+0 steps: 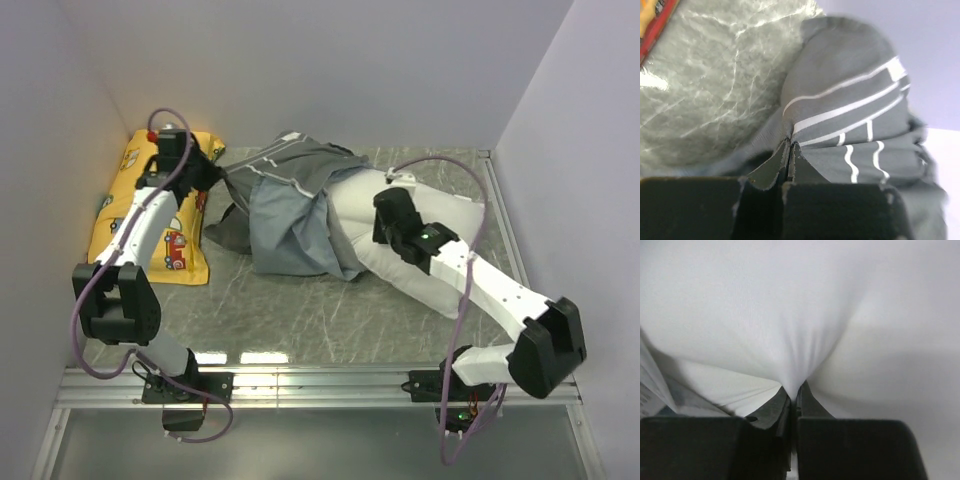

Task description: Remove the pillowcase from the pillow

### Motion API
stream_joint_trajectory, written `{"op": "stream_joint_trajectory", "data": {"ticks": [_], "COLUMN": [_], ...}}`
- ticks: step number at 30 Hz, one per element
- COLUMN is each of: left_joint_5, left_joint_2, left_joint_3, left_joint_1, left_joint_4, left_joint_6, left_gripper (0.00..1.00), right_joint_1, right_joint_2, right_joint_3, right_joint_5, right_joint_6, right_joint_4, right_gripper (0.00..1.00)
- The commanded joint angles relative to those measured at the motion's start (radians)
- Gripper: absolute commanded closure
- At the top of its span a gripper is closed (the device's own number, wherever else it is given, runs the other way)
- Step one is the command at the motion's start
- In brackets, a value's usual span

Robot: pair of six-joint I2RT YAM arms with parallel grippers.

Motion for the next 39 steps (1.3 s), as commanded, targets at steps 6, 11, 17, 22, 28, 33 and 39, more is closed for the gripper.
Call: {"op": "stream_joint_trajectory", "data": {"ticks": [6,11,17,22,28,33,39], "left_joint_5": [-0.022,0.103,0.047,-0.05,-0.154,-0.268,-0.375], "left_joint_2": [0.087,0.109,0.064,-0.038,-0.224,-0.367,-0.401], "left_joint_3": [0.211,0.149,0.136,0.099,-0.076,-0.273,-0.47], "left_joint_1": [0.259,0.208,0.058,-0.04,-0.269,-0.521,-0.772], "left_joint_4": [0.008,0.082,0.068,0.025,0.022,0.052,0.223], "left_joint_6": [0.062,0.069,0.183,0.241,0.246,0.166,0.091], "left_gripper": [1.0,1.0,0.5,0.21,0.21,0.23,0.24], "right_joint_1": [-0.124,-0.129,-0.129,-0.127,-0.124,-0.104,-0.092], "right_joint_2": [-0.212,-0.215,-0.214,-0.197,-0.161,-0.137,-0.123], "right_joint_3": [-0.065,-0.064,-0.053,-0.064,-0.042,-0.024,-0.022], "right_joint_5": [0.165,0.075,0.01,-0.022,-0.053,-0.047,-0.038], "right_joint_6": [0.067,0.065,0.056,0.057,0.056,0.054,0.057], "right_joint_4": [-0.157,-0.128,-0.116,-0.105,-0.099,-0.101,-0.085], "right_gripper": [1.0,1.0,1.0,1.0,1.0,1.0,1.0]}}
